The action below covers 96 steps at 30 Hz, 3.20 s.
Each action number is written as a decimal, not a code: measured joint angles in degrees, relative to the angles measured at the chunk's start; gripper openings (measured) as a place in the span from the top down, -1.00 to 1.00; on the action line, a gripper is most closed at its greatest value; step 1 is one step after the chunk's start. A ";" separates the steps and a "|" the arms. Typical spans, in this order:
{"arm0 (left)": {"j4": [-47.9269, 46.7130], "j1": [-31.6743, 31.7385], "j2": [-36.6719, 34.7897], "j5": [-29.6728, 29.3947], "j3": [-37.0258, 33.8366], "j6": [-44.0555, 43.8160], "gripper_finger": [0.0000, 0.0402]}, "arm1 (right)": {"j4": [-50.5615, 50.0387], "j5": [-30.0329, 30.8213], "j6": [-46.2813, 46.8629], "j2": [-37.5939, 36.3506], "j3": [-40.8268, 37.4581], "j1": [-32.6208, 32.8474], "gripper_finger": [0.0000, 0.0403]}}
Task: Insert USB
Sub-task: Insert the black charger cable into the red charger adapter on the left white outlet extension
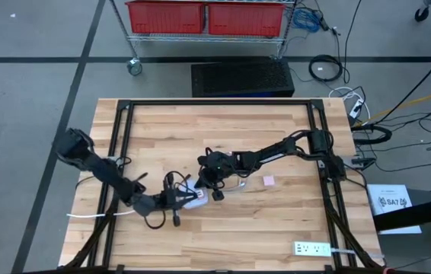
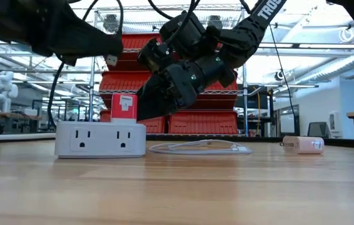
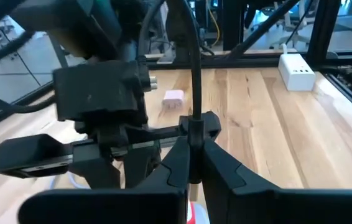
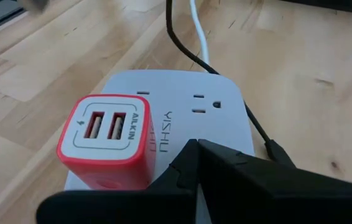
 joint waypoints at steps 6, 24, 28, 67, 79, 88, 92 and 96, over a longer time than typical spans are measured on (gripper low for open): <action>4.24 1.76 4.47 1.10 0.00 0.13 0.88 | 0.04 -0.02 -0.06 0.00 0.00 -0.02 1.00; 20.83 2.06 16.43 -4.76 -0.09 1.32 0.88 | -0.12 -0.07 -0.08 0.02 -0.02 -0.02 1.00; 22.77 2.04 17.64 -5.00 -0.07 0.02 0.88 | -0.15 -0.09 -0.09 0.02 -0.02 -0.02 1.00; 24.73 1.56 18.49 -5.96 -0.07 -0.70 0.88 | -0.27 -0.20 -0.32 0.02 -0.02 -0.02 1.00; 25.77 2.04 20.96 -5.10 0.05 -2.93 0.88 | -0.36 -0.40 -0.32 0.02 -0.02 -0.02 1.00; 24.21 1.48 21.86 -6.03 0.07 -2.87 0.88 | -0.61 -0.35 -0.32 0.02 -0.02 -0.02 1.00; 21.86 0.87 21.85 -7.14 0.09 -4.48 0.88 | -0.61 -0.15 -0.32 0.02 -0.02 -0.02 1.00; 21.44 0.88 21.84 -7.19 0.09 -4.76 0.88 | -0.66 -0.13 -0.32 0.02 -0.02 -0.02 1.00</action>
